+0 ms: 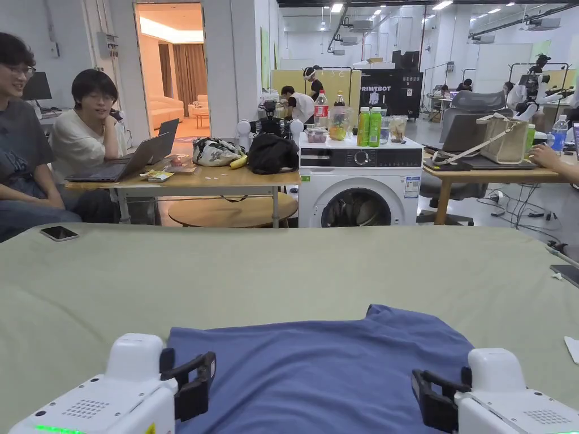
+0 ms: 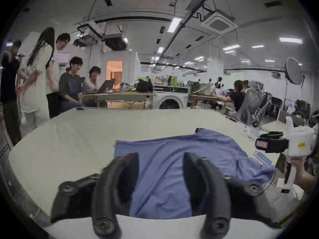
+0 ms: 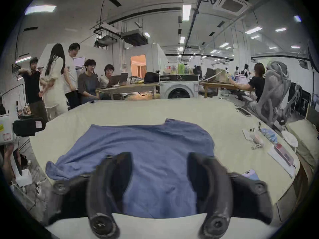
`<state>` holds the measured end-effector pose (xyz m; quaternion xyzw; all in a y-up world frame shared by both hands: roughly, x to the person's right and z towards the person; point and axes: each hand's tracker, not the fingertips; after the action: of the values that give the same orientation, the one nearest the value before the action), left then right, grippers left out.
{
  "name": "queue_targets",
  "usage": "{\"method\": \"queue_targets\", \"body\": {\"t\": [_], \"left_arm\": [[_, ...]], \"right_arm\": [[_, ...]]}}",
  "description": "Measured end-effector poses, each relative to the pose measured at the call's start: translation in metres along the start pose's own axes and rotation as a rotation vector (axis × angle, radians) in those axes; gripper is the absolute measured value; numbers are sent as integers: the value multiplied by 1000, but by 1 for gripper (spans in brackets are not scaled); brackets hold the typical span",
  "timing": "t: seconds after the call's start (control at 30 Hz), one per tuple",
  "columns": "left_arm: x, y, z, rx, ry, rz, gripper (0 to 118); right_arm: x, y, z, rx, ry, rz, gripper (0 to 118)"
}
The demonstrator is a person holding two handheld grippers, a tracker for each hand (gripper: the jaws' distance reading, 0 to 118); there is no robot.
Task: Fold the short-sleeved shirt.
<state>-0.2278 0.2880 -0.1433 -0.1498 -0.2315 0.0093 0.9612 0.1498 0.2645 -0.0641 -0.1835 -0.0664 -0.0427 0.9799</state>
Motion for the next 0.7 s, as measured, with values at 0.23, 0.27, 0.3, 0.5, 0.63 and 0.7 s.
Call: {"method": "queue_targets", "body": {"t": [0.23, 0.27, 0.3, 0.5, 0.63, 0.7], "left_arm": [[8, -4, 1, -16, -60, 22, 0], [9, -4, 2, -18, -54, 15, 0], [9, -4, 3, -19, -45, 5, 0], [-14, -2, 11, -31, -45, 60, 0], [-43, -11, 19, -110, -27, 79, 60], [-64, -25, 25, -171, -20, 115, 63]], "right_arm": [[-11, -6, -5, -26, -8, 31, 0], [-13, -8, -4, -30, -19, 36, 0], [-14, -10, -3, -31, -26, 42, 0], [-10, -11, 2, -41, 4, 6, 0], [1, -14, 8, -67, 27, 5, 0], [8, -19, 16, -83, 29, 7, 0]]}}
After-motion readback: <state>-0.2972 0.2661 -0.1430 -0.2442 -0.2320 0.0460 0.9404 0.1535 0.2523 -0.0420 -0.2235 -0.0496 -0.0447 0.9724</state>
